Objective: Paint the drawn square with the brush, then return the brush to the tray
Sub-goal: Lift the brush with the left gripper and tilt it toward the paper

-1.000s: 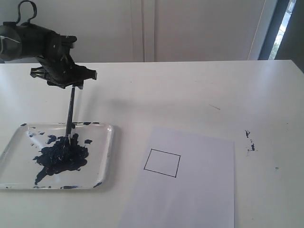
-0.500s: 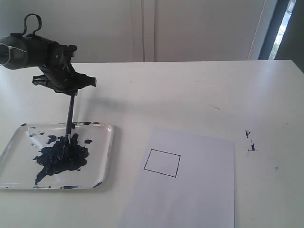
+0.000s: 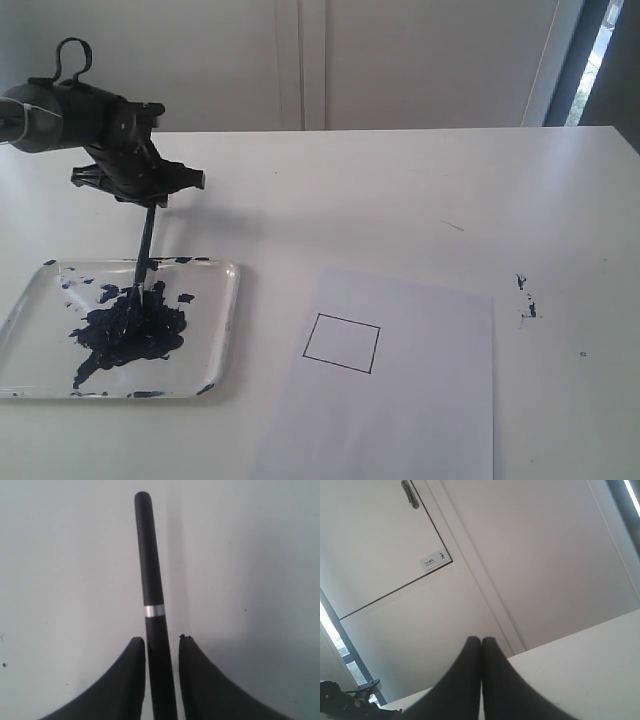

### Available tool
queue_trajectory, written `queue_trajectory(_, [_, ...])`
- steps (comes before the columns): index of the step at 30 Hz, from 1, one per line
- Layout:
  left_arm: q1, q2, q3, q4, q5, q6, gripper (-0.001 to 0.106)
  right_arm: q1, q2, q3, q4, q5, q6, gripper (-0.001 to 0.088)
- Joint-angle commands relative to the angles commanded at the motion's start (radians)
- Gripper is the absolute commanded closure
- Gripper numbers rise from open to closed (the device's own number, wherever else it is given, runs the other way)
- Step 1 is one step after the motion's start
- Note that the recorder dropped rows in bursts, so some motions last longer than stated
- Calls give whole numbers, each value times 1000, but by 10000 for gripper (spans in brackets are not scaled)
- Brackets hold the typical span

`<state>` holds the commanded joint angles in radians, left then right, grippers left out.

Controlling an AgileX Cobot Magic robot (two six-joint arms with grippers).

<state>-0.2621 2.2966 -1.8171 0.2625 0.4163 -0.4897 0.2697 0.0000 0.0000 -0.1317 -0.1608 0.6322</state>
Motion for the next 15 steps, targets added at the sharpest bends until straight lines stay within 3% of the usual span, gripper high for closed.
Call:
queue_trajectory(9, [-8,-4,0,0,-2,72,1052,0,0,0,0,2,0,868])
queue_trajectory(15, [-23,-23,-13,-3,5,72,1053,0,0,0,0,1,0,868])
